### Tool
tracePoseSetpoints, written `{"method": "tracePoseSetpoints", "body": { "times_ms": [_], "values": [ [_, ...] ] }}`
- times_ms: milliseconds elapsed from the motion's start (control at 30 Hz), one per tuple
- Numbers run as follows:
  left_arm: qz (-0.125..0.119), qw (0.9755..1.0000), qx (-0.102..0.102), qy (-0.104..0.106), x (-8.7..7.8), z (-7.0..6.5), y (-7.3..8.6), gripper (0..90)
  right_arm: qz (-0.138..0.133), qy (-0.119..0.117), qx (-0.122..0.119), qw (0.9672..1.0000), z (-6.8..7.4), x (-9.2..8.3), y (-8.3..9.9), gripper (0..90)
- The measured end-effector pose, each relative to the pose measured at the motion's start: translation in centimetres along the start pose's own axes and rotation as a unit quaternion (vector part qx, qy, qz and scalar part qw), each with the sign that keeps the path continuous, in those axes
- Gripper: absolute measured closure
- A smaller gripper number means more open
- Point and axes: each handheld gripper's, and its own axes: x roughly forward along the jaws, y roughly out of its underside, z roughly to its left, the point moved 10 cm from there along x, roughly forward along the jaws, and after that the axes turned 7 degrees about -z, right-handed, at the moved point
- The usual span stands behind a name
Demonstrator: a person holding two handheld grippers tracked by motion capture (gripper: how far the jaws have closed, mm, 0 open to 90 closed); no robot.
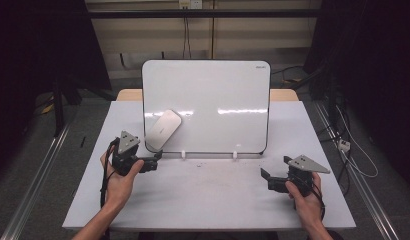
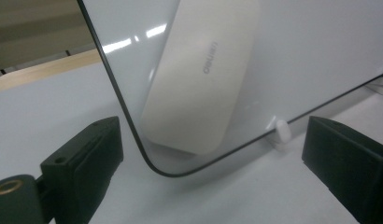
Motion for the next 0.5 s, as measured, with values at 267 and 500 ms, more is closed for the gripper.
{"method": "tracePoseSetpoints", "body": {
  "times_ms": [267,500],
  "values": [
    [0.004,1.0,-0.007,-0.004,-1.7,0.0,2.7,5.4,0.0,0.0,-0.001,1.0,0.1,-0.1,0.0,4.5],
    [-0.003,0.9998,-0.017,-0.013,-2.5,0.7,3.7,5.0,0.0,0.0,-0.004,1.0,0.2,-0.1,0.0,4.6]
  ]
}}
